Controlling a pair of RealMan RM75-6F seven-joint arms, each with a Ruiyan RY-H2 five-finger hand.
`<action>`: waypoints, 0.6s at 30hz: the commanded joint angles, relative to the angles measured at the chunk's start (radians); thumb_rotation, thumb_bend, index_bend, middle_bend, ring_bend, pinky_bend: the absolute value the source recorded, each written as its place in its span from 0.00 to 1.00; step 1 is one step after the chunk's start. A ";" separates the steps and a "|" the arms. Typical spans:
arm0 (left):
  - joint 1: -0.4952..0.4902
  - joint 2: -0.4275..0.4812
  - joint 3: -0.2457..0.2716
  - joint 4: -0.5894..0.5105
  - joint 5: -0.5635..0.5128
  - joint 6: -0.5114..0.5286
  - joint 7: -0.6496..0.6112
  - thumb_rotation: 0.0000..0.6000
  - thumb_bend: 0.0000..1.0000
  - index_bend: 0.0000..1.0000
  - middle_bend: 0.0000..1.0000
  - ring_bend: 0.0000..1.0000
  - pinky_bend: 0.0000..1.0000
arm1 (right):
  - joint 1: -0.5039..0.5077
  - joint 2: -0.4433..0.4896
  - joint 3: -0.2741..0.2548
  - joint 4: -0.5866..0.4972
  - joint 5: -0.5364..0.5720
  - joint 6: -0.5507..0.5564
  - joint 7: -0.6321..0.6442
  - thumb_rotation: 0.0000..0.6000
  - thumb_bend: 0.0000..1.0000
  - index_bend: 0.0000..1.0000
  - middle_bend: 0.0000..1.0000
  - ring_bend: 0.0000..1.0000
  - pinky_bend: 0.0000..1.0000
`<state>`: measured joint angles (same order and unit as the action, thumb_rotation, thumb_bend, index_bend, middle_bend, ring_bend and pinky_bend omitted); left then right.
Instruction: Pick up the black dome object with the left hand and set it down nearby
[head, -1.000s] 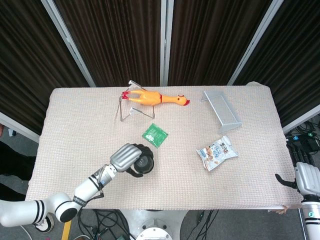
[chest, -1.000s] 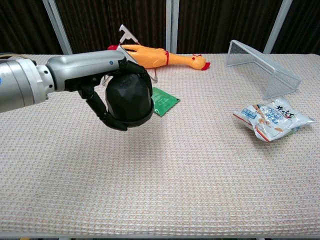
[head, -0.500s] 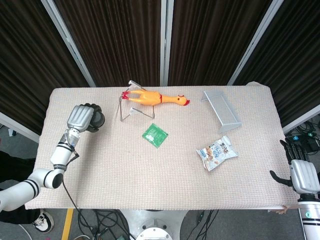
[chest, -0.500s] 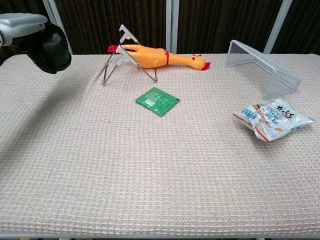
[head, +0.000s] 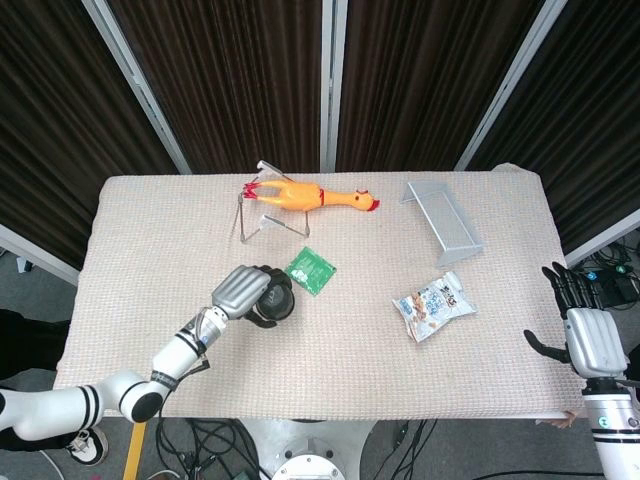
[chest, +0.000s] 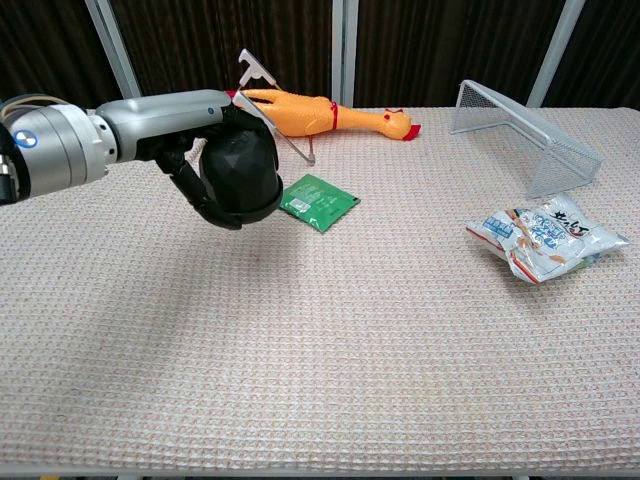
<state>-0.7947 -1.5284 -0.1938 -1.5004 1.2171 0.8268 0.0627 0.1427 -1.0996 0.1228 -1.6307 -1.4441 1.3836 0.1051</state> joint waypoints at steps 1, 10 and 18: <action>-0.028 -0.048 -0.054 0.434 -0.175 -0.049 0.054 1.00 0.21 0.41 0.46 0.32 0.42 | -0.001 -0.002 -0.001 0.005 0.007 -0.001 0.003 1.00 0.13 0.00 0.00 0.00 0.00; 0.004 -0.018 -0.031 0.281 -0.104 -0.020 -0.017 1.00 0.21 0.41 0.46 0.32 0.42 | 0.003 -0.013 -0.011 0.016 0.008 -0.012 0.008 1.00 0.13 0.00 0.00 0.00 0.00; 0.056 -0.037 0.046 0.122 0.052 0.065 -0.105 1.00 0.21 0.41 0.46 0.32 0.42 | 0.003 -0.010 -0.009 0.018 0.024 -0.015 0.009 1.00 0.13 0.00 0.00 0.00 0.00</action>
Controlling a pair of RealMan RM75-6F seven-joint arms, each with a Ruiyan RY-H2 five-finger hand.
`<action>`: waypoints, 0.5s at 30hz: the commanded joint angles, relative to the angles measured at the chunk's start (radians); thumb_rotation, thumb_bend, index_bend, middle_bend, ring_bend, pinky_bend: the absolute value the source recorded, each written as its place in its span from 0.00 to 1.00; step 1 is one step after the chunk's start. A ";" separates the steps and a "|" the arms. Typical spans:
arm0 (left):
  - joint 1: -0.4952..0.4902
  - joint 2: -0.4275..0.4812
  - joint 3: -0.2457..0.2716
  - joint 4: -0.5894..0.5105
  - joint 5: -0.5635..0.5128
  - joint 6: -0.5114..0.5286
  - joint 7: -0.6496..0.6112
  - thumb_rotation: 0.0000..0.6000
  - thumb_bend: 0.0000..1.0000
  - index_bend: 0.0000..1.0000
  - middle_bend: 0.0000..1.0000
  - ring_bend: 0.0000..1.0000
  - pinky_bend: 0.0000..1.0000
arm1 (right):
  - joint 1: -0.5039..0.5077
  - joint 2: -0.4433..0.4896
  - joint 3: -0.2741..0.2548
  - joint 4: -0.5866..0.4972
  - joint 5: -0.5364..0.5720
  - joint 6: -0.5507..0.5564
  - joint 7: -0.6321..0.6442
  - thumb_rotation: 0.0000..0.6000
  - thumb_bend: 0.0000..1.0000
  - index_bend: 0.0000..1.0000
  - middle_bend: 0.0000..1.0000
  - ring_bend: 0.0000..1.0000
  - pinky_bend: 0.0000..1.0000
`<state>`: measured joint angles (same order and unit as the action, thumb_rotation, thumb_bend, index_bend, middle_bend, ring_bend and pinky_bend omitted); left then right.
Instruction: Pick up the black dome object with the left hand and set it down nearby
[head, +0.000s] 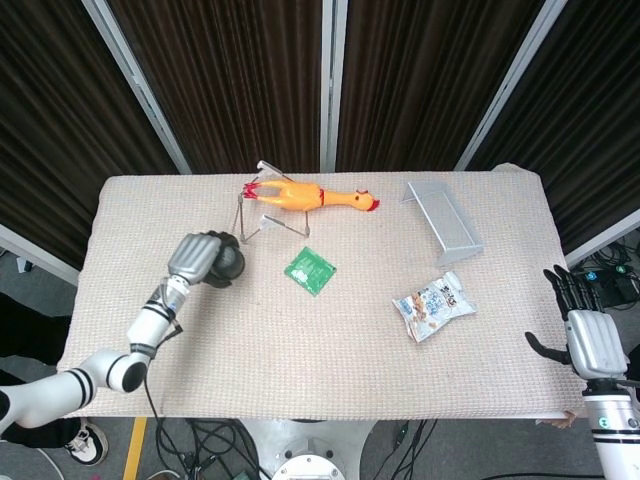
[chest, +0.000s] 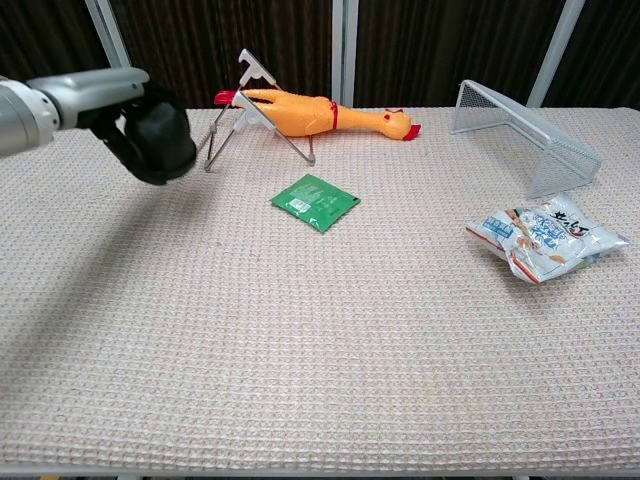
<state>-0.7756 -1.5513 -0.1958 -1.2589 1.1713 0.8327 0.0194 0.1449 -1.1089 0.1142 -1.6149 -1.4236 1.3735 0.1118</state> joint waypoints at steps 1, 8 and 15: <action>0.040 -0.020 0.054 -0.123 0.112 0.068 -0.068 1.00 0.21 0.41 0.46 0.32 0.42 | 0.002 -0.001 -0.001 0.003 0.005 -0.007 0.002 1.00 0.13 0.00 0.00 0.00 0.00; 0.044 -0.071 0.071 -0.065 0.154 0.079 -0.133 1.00 0.21 0.40 0.46 0.32 0.42 | 0.007 -0.009 -0.006 0.010 0.002 -0.015 0.008 1.00 0.13 0.00 0.00 0.00 0.00; 0.047 -0.127 0.102 0.039 0.189 0.065 -0.192 1.00 0.21 0.40 0.46 0.32 0.41 | 0.009 -0.016 -0.007 0.023 0.016 -0.026 0.009 1.00 0.13 0.00 0.00 0.00 0.00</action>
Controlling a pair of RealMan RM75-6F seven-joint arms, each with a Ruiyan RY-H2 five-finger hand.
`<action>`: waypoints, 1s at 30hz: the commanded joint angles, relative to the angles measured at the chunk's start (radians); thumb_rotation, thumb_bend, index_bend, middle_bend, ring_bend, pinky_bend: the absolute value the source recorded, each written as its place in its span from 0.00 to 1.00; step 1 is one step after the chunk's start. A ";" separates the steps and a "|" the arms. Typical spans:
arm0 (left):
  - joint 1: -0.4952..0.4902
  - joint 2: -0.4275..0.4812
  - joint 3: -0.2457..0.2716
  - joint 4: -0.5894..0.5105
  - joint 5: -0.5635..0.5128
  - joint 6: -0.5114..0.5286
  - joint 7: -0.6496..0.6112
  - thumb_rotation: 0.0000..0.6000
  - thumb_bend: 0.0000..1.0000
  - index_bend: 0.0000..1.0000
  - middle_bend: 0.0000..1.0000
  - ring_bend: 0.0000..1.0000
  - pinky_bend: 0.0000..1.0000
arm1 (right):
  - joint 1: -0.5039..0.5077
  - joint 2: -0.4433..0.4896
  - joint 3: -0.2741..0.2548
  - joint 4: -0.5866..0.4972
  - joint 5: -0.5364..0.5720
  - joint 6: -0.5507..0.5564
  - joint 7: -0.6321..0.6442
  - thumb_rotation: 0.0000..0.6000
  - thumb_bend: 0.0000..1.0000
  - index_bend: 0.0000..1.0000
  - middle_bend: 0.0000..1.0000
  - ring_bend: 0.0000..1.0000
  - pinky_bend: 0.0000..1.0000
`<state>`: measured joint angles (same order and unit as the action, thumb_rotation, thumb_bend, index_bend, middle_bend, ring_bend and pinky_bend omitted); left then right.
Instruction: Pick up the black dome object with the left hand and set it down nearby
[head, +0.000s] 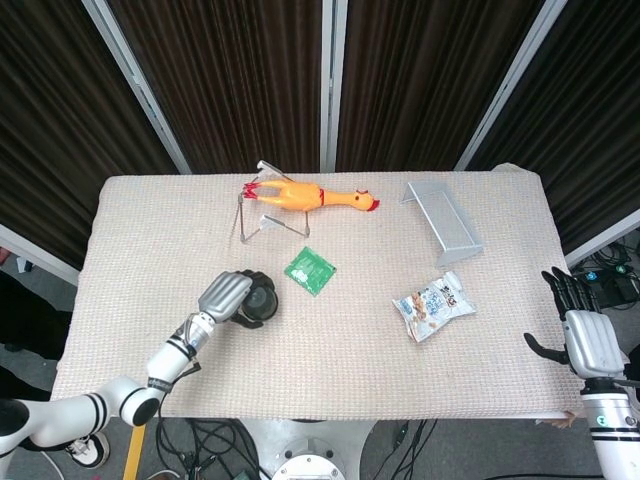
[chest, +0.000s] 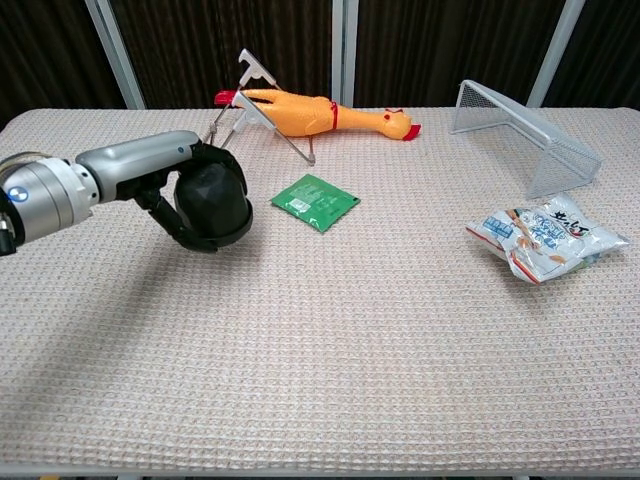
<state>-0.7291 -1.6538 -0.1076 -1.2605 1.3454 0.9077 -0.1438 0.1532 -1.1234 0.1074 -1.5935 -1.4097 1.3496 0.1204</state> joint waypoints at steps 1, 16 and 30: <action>0.000 -0.031 0.016 0.055 0.019 -0.014 -0.038 1.00 0.21 0.39 0.45 0.32 0.40 | 0.001 -0.002 0.000 0.003 0.003 -0.003 0.000 1.00 0.13 0.00 0.00 0.00 0.00; 0.001 -0.129 0.063 0.268 0.115 0.014 -0.170 1.00 0.15 0.34 0.31 0.18 0.27 | 0.004 -0.003 -0.001 0.006 0.021 -0.016 -0.012 1.00 0.13 0.00 0.00 0.00 0.00; 0.001 -0.137 0.074 0.306 0.155 0.046 -0.225 1.00 0.09 0.24 0.26 0.14 0.23 | 0.005 0.000 0.000 -0.003 0.027 -0.017 -0.021 1.00 0.13 0.00 0.00 0.00 0.00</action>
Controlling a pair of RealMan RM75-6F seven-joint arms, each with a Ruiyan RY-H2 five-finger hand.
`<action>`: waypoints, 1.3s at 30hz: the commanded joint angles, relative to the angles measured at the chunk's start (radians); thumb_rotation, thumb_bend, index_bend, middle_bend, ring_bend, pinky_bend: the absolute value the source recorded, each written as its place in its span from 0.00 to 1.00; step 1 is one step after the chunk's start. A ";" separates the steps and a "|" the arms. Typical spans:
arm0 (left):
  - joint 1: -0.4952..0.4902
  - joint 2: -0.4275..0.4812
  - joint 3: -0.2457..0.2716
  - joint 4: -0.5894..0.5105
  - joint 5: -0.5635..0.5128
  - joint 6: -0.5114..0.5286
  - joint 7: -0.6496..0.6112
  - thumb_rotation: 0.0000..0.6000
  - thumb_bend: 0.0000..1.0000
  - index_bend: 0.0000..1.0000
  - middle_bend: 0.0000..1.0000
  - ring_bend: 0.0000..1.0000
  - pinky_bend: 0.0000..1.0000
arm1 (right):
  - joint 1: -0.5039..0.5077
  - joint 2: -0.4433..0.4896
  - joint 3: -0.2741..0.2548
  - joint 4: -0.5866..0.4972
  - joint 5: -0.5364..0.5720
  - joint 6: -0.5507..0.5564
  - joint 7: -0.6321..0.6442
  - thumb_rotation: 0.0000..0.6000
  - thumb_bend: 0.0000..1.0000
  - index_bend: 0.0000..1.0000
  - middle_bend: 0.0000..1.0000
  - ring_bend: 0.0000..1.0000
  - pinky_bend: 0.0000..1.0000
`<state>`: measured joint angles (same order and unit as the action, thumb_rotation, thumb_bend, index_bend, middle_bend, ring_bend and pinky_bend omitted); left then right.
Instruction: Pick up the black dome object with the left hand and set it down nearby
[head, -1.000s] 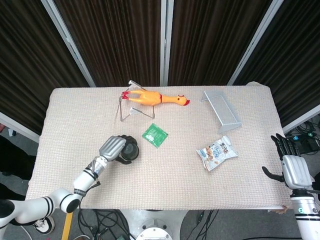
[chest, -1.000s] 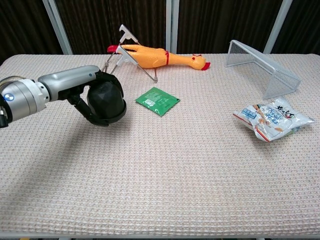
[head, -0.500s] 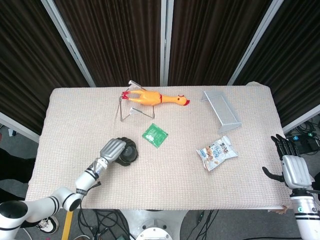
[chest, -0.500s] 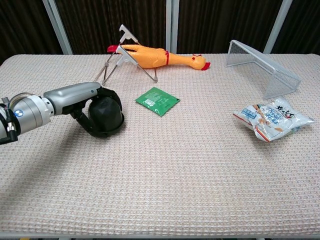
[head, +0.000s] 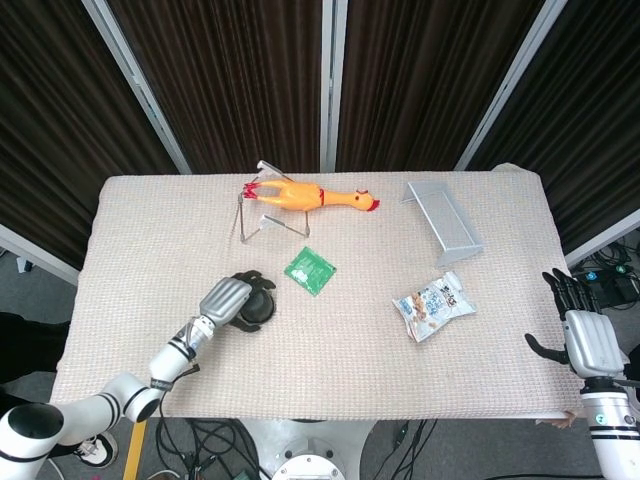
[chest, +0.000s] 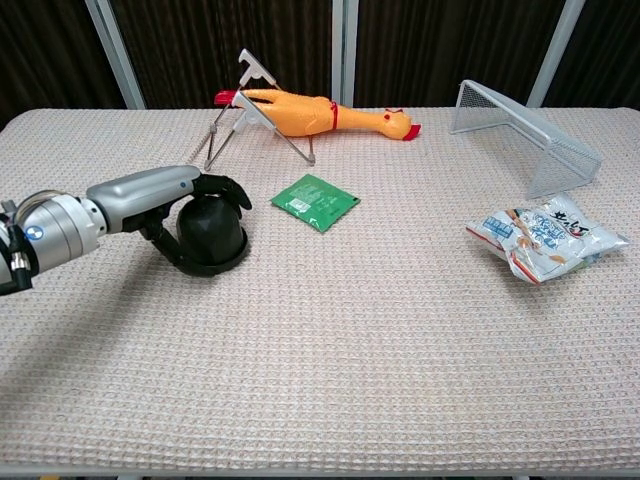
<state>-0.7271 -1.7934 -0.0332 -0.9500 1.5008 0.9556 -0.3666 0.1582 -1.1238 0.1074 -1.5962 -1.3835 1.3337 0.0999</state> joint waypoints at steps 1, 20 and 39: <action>-0.001 0.005 -0.001 -0.009 -0.001 -0.002 -0.004 1.00 0.09 0.23 0.26 0.14 0.23 | 0.000 0.001 0.000 -0.001 0.002 -0.001 0.000 1.00 0.13 0.00 0.00 0.00 0.00; -0.005 0.067 -0.016 -0.087 -0.024 -0.025 0.044 1.00 0.09 0.26 0.33 0.20 0.29 | 0.002 -0.004 -0.002 0.006 0.006 -0.010 0.004 1.00 0.13 0.00 0.00 0.00 0.00; -0.009 0.087 -0.039 -0.135 -0.029 -0.003 0.055 1.00 0.12 0.37 0.39 0.25 0.34 | 0.003 -0.004 0.000 0.013 0.016 -0.014 0.007 1.00 0.13 0.00 0.00 0.00 0.00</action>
<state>-0.7360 -1.7087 -0.0711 -1.0825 1.4713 0.9503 -0.3129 0.1610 -1.1279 0.1078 -1.5835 -1.3674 1.3195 0.1068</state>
